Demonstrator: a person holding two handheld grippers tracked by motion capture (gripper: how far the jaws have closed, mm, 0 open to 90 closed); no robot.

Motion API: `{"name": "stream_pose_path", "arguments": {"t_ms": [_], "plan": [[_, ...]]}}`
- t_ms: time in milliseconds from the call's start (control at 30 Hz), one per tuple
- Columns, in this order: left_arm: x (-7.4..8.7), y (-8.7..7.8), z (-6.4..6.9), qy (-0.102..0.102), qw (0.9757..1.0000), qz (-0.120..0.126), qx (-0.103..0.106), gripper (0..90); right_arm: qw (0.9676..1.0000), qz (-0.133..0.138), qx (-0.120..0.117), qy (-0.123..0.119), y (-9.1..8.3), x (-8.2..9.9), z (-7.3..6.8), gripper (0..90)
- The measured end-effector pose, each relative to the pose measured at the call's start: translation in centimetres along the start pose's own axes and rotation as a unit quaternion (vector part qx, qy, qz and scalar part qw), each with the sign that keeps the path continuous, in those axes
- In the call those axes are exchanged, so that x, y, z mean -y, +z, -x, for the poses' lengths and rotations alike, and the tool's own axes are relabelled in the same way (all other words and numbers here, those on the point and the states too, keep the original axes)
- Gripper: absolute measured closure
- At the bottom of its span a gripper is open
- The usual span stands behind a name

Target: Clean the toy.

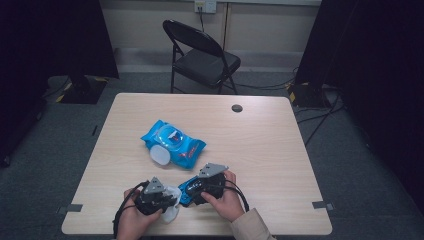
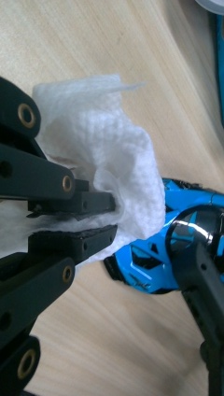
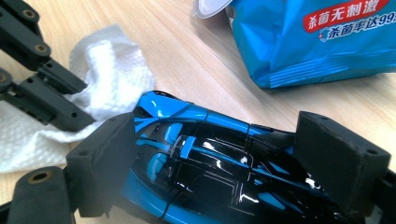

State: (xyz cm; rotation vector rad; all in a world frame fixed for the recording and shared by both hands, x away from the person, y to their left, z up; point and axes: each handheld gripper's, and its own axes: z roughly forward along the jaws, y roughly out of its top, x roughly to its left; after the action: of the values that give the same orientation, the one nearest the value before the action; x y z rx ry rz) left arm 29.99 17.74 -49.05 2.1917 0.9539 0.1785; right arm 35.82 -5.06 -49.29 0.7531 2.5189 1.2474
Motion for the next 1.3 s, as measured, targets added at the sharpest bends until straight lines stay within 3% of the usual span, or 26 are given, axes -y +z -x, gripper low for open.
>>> {"name": "stream_pose_path", "arguments": {"t_ms": [167,333,500,633,833,1133,1300], "plan": [[0.3,-0.1,0.6,-0.001,0.9999,-0.003,0.014,83.5,1.0,0.0,0.0,0.0,0.0,0.0,0.0,13.2],[0.2,0.0,1.1,0.006,0.9999,-0.007,0.011,83.5,1.0,0.003,0.0,0.0,0.0,0.1,0.0,13.2],[0.1,0.3,1.8,0.007,0.9994,-0.008,0.032,83.6,1.0,0.002,0.001,0.0,0.0,0.0,0.0,13.2],[-0.2,0.4,2.1,0.013,0.9995,-0.014,0.023,83.6,1.0,0.001,0.001,0.0,0.0,0.0,0.0,13.2],[-0.3,0.6,2.6,0.019,0.9993,-0.013,0.028,83.7,1.0,0.002,0.002,0.0,0.0,0.1,0.0,13.2],[-1.1,1.9,4.4,0.052,0.9969,-0.011,0.058,83.7,1.0,0.004,0.001,0.0,0.0,0.1,0.0,13.2],[-1.8,2.5,5.6,0.06,0.9949,-0.006,0.08,83.7,1.0,0.006,0.001,0.0,0.0,0.1,-0.1,13.2]]}}
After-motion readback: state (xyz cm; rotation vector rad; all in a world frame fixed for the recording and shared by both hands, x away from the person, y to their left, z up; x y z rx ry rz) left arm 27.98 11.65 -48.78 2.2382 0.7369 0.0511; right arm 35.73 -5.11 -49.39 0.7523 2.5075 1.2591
